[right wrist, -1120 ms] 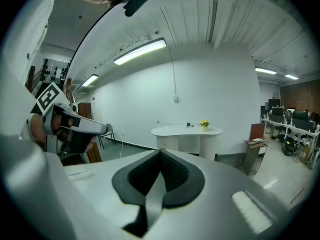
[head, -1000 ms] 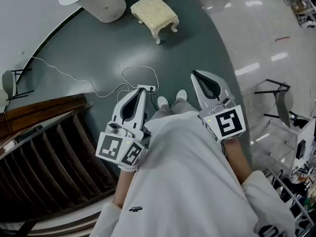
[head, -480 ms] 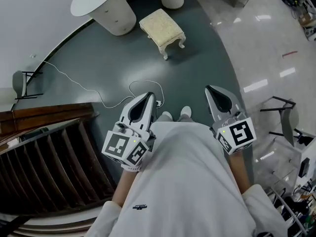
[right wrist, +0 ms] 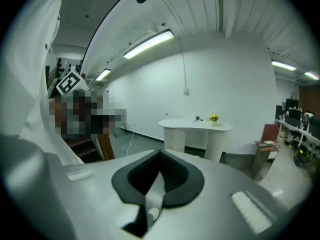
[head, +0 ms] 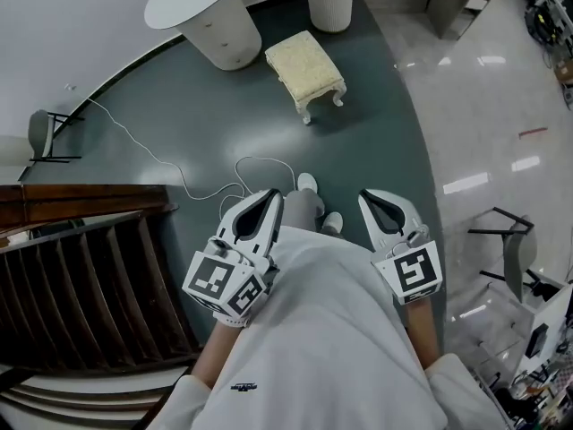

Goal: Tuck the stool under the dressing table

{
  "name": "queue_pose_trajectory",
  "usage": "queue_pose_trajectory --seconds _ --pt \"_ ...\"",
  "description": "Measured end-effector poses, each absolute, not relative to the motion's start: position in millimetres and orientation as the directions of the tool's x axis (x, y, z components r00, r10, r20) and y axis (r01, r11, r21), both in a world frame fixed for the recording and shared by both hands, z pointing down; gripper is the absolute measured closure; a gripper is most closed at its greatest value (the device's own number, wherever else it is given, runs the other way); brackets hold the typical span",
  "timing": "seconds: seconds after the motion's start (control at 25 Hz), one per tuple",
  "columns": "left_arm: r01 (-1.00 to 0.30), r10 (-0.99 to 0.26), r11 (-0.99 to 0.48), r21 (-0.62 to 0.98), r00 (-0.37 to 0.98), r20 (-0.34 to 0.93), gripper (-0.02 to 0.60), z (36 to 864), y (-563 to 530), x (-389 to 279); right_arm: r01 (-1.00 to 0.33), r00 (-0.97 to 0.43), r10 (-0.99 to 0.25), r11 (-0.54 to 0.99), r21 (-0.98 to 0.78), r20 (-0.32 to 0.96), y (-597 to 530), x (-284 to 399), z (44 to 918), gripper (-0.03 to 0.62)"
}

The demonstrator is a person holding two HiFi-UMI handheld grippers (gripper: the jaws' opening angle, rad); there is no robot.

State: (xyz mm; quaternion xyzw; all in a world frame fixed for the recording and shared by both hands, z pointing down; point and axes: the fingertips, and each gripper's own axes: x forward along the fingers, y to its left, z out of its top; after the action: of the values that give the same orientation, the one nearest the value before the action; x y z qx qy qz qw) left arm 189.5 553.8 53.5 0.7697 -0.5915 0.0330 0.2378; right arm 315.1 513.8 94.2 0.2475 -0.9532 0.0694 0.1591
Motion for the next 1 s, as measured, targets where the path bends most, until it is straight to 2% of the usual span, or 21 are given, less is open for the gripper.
queue_pose_trajectory --seconds 0.12,0.48,1.0 --pt "-0.928 -0.904 -0.161 0.335 0.275 0.328 0.571 53 544 176 -0.485 -0.824 -0.458 0.874 0.002 0.335 499 305 94 0.583" --pt "-0.911 -0.9 -0.173 0.374 0.301 0.315 0.571 64 469 135 -0.561 -0.792 -0.519 0.827 -0.047 0.322 426 279 100 0.583" --pt "-0.858 -0.809 -0.278 0.432 0.452 0.375 0.571 81 258 -54 -0.671 -0.707 -0.595 0.736 -0.095 0.382 235 102 106 0.583"
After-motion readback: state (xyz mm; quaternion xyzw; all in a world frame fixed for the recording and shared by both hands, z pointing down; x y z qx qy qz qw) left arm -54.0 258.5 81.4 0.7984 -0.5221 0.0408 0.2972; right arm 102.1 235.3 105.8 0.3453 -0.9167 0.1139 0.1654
